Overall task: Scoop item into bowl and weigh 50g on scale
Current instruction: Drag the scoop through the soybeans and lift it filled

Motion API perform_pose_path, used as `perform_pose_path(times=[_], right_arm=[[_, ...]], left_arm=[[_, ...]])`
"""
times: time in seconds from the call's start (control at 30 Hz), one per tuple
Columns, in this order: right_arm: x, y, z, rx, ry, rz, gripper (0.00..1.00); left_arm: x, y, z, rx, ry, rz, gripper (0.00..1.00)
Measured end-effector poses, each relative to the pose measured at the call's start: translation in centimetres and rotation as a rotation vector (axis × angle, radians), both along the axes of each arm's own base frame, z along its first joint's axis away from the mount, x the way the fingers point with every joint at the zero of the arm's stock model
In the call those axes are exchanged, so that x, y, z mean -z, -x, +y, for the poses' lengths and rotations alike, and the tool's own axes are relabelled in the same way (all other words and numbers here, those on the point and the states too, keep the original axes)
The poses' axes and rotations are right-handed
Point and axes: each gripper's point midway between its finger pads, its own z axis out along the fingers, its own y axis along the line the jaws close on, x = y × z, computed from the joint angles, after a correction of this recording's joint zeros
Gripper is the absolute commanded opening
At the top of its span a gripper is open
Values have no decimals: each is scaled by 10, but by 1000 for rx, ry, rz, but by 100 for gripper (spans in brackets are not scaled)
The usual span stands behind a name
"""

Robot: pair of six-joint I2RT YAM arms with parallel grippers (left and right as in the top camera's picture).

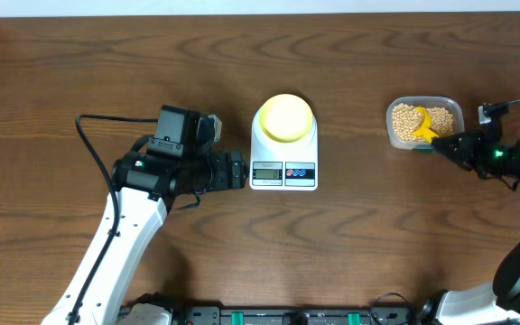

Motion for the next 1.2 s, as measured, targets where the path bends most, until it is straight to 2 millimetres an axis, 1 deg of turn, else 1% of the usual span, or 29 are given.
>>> perform_pose_path(times=[0.3,0.67,0.83,1.2], right_arm=[[-9,-1,-4,36,-74,-16,1],[-17,2,-26,115,-134,-30,1],[-26,2,-30,128,-190,-62,1],[-46,4,-32,134,-304,-123,2]], left_arm=[[0,0,0,0,0,0,89],[0,0,0,0,0,0,89],[0,0,0,0,0,0,89],[0,0,0,0,0,0,89]])
